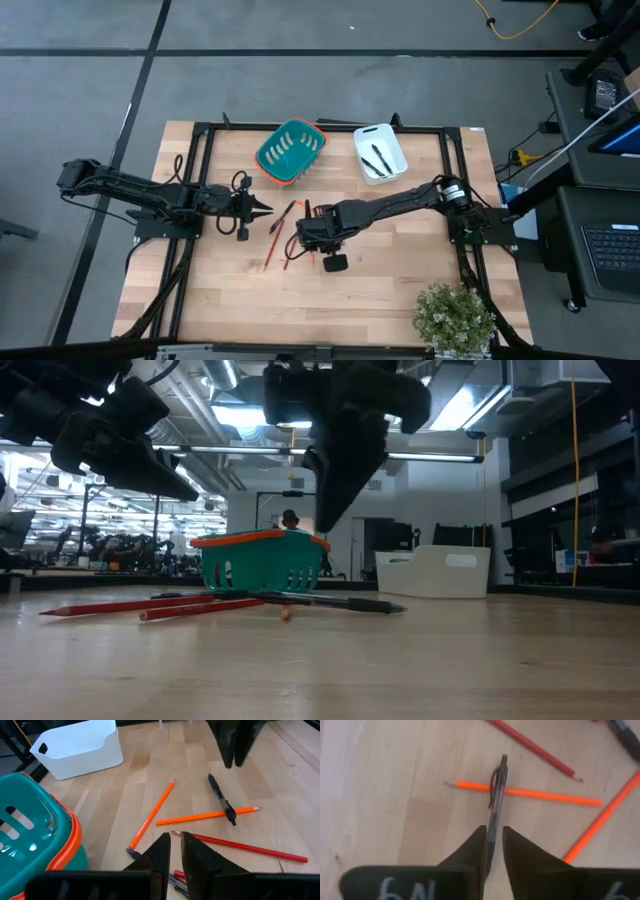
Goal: Sort pens & pencils
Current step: Put the black pen into the white bin
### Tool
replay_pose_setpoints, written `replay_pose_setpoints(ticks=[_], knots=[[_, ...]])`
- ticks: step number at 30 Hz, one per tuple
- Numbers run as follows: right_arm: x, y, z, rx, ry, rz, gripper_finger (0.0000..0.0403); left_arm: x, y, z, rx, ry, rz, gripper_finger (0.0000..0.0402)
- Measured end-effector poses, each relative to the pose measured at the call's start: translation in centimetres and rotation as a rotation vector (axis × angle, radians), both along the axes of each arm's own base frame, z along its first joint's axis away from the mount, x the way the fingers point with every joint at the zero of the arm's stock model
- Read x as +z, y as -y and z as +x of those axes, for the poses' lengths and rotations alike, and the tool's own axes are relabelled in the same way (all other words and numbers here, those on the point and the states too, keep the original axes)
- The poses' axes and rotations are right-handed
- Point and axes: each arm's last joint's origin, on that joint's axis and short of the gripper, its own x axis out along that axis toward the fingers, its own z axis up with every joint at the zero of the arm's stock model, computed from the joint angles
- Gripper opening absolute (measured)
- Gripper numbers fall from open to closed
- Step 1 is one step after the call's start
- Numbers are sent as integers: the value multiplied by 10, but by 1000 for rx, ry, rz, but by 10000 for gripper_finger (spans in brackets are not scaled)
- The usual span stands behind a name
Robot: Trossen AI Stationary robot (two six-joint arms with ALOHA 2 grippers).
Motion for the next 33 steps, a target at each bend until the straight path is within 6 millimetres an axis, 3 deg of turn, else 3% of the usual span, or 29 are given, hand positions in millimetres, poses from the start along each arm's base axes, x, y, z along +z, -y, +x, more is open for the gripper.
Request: replay_pose_setpoints(ticks=[11, 21, 33], knots=[[-9, -1, 4, 4, 0, 2, 142, -1, 0, 0, 0, -7, 0, 41], [-40, 0, -3, 17, -29, 40, 146, -1, 0, 0, 0, -13, 0, 41], [-48, 9, 0, 44, 17, 32, 146, -1, 0, 0, 2, -12, -2, 41]])
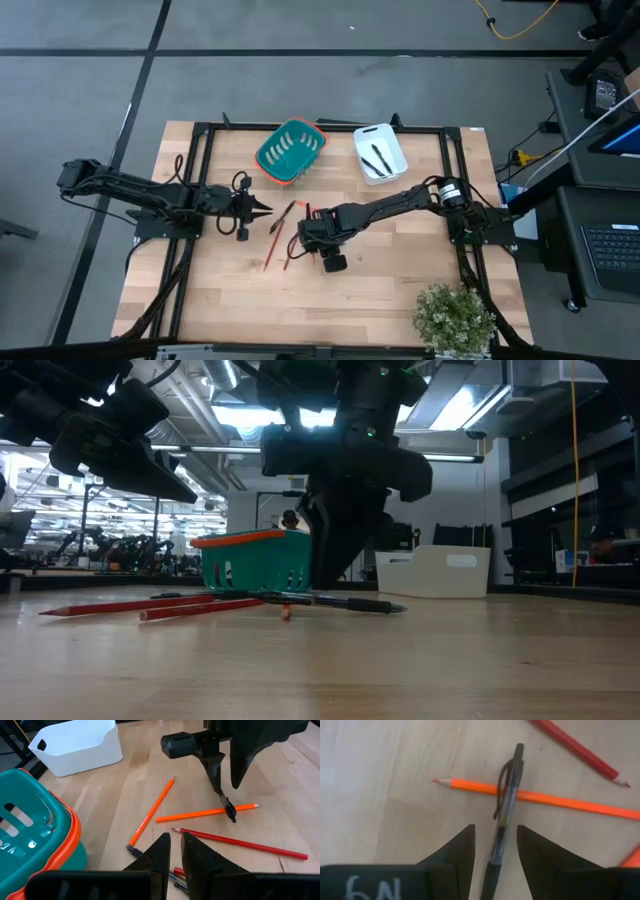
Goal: Sort pens & pencils
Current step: Put the black pen into the white bin
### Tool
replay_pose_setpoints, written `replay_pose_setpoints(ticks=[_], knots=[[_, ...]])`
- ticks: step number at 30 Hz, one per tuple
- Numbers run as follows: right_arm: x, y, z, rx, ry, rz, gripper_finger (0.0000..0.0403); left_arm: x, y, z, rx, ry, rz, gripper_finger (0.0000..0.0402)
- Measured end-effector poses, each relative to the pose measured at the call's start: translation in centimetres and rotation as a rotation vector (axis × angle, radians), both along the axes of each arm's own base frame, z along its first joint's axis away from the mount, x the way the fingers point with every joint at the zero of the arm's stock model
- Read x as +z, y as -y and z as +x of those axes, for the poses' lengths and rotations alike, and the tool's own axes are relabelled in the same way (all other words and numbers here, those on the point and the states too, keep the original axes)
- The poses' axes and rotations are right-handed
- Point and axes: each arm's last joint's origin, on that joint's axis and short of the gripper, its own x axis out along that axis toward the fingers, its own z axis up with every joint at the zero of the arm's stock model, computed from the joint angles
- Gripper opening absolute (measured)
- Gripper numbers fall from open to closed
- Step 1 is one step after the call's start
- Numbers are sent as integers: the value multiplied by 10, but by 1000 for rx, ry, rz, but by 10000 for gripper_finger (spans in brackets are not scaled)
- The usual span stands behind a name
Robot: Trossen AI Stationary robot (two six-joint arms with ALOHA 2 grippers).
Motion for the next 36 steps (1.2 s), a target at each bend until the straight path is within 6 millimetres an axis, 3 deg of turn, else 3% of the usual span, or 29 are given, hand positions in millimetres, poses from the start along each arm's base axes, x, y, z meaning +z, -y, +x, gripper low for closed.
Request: replay_pose_setpoints(ticks=[15, 25, 29, 33, 36], knots=[[-2, 5, 2, -8, 0, 6, 146, 0, 0, 0, -1, 0, 1, 41], [-32, 5, 5, 5, -76, -6, 144, 0, 0, 0, -1, -3, 1, 41], [-34, 4, 4, 7, -89, -3, 112, 0, 0, 0, -1, -4, 1, 41], [-35, 9, 4, 7, -102, 35, 33, 0, 0, 0, 0, -4, 1, 41], [-35, 13, 4, 7, -107, 50, 31, 0, 0, 0, 0, -4, 0, 41]])
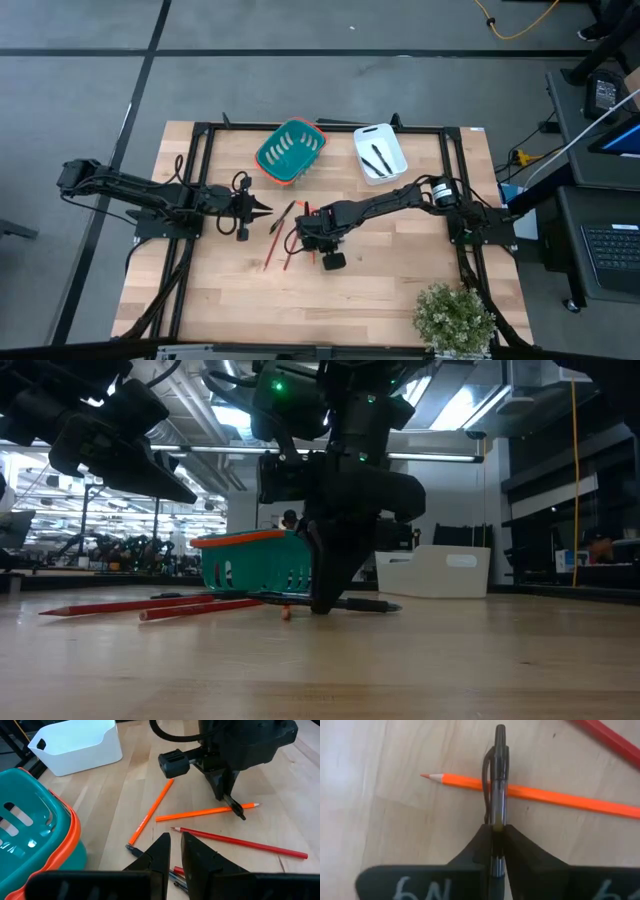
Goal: Sort pens & pencils
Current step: Put the black pen into the white bin
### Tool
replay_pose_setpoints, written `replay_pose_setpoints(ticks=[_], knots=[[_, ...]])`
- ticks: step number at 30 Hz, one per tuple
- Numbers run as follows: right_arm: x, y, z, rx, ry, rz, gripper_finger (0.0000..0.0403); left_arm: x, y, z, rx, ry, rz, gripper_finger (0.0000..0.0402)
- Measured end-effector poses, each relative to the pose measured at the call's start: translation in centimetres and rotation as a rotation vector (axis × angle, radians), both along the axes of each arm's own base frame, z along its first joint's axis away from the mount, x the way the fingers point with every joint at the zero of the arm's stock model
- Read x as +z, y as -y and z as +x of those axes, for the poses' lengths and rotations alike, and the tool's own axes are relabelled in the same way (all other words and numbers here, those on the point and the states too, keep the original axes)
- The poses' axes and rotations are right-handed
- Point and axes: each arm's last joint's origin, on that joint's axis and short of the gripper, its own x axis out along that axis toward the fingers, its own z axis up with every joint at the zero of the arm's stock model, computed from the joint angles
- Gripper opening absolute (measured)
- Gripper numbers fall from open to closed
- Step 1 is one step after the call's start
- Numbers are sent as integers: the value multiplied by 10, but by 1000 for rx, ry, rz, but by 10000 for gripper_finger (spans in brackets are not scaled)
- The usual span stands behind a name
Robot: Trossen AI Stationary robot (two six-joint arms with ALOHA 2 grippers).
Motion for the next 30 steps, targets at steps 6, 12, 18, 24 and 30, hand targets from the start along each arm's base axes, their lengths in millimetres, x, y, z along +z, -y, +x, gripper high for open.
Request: replay_pose_setpoints(ticks=[6, 12, 18, 24, 30], knots=[[0, 6, 0, -4, -7, 41, 31, 0, 0, 0, 0, 0, 0, 41], [4, 7, 0, -5, 0, 60, 31, 0, 0, 0, 0, -1, 0, 41], [19, 8, -7, -14, -6, 24, 31, 0, 0, 0, 0, -2, 0, 41], [43, 12, -11, -59, 42, -54, 31, -1, 0, -1, 0, -12, 1, 41], [62, 13, -16, -97, 75, -105, 31, -3, 0, -1, 0, -30, 2, 41]])
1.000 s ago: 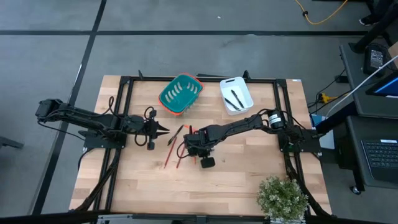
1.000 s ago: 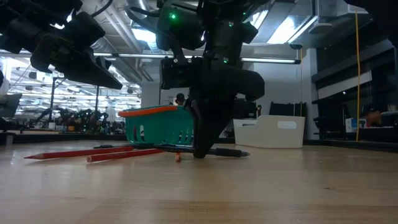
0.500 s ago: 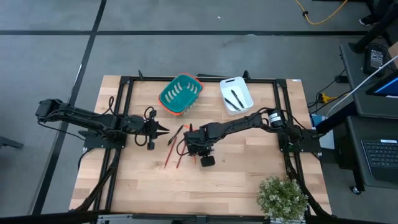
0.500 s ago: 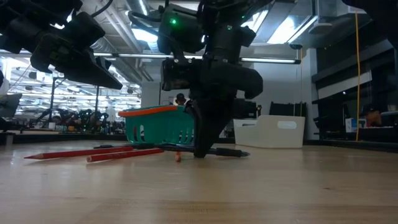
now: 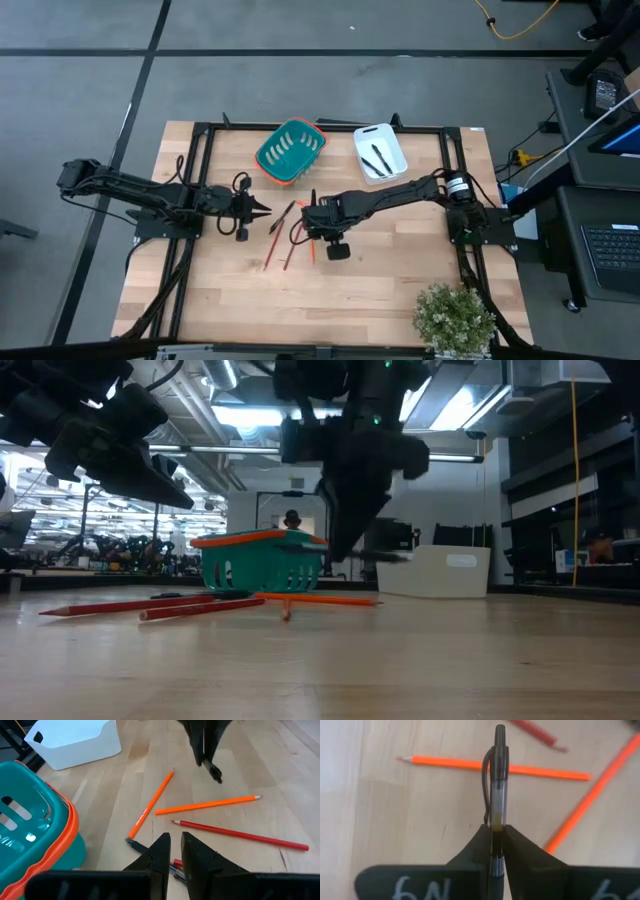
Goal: Sort pens & pencils
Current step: Put the black pen into the white bin
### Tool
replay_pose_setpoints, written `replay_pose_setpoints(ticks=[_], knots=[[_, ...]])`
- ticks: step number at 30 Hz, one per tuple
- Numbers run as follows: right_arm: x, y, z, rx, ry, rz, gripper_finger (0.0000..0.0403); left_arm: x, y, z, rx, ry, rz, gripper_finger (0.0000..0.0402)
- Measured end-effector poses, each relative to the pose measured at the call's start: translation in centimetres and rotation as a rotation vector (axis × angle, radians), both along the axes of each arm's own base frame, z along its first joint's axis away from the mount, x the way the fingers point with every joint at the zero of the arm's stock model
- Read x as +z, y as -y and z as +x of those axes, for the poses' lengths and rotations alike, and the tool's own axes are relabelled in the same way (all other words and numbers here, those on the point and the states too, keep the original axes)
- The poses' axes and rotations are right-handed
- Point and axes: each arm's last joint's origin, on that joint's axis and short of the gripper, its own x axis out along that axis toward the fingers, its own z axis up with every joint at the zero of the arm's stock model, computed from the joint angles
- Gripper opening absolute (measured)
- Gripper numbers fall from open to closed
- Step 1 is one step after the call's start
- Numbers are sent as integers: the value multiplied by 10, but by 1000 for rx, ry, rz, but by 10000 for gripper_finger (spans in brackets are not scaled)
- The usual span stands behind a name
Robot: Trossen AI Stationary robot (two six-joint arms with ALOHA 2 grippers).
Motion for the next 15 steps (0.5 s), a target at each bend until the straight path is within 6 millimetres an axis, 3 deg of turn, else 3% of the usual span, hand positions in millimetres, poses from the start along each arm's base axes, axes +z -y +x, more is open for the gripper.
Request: replay_pose_setpoints(ticks=[5, 15], knots=[[13, 1, -5, -19, 8, -21, 31, 0, 0, 0, -4, 0, 9, 41], [57, 7, -21, -54, 99, -49, 31, 0, 0, 0, -9, -1, 18, 41]])
